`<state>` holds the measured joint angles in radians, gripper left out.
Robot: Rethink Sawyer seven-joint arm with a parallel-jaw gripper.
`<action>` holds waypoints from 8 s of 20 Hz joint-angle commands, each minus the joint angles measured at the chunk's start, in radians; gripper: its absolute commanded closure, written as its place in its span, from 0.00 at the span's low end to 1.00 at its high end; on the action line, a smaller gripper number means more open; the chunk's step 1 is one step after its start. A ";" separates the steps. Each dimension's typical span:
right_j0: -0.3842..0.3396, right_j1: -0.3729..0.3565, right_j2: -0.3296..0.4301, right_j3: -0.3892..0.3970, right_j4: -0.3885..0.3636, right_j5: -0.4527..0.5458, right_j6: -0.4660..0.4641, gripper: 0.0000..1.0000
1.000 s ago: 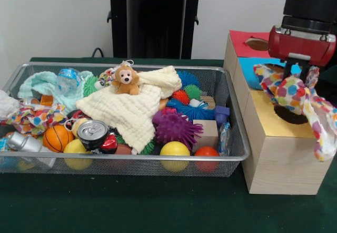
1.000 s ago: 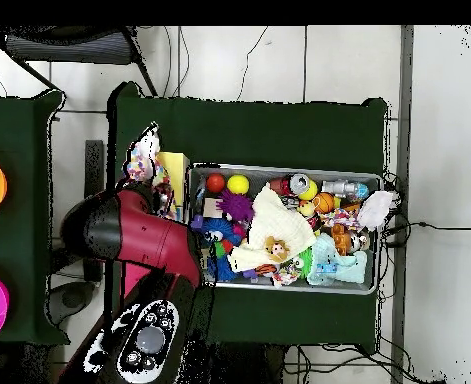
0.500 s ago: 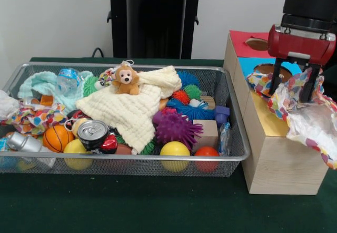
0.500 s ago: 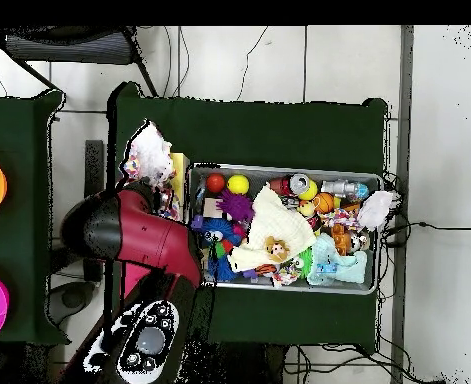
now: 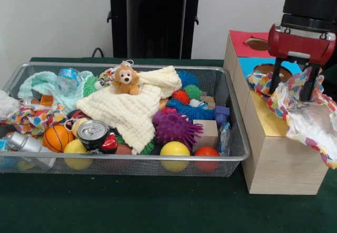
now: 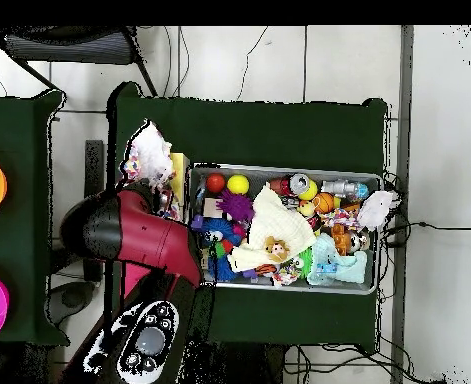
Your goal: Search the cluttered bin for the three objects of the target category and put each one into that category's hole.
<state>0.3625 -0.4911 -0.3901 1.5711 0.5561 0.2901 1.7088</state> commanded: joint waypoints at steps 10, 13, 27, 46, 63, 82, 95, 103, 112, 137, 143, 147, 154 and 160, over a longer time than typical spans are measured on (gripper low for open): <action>-0.006 -0.043 0.009 -0.026 -0.030 0.221 0.219 0.00; 0.012 -0.061 -0.010 -0.025 -0.037 0.252 0.230 0.00; 0.019 -0.071 -0.045 -0.064 -0.054 0.236 0.214 0.00; 0.013 -0.053 -0.021 -0.052 -0.041 0.164 0.209 0.00; 0.026 -0.021 -0.059 -0.112 -0.067 0.330 0.225 1.00; -0.031 0.030 0.085 -0.013 -0.010 0.109 0.216 1.00; -0.001 0.051 0.031 -0.032 -0.034 0.115 0.246 1.00; -0.010 0.096 0.062 -0.045 -0.018 0.082 0.256 1.00; -0.001 0.150 0.037 -0.097 -0.014 0.129 0.266 1.00; -0.139 0.311 0.246 -0.169 0.000 0.099 0.194 1.00; -0.139 0.295 0.251 -0.156 -0.002 0.092 0.197 1.00; -0.137 0.285 0.246 -0.154 -0.005 0.105 0.194 1.00; -0.036 0.173 0.067 -0.160 -0.047 0.382 0.284 1.00; -0.019 0.135 0.011 -0.197 -0.058 0.511 0.281 1.00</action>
<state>0.3234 -0.3362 -0.3799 1.3738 0.5467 0.5435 1.7088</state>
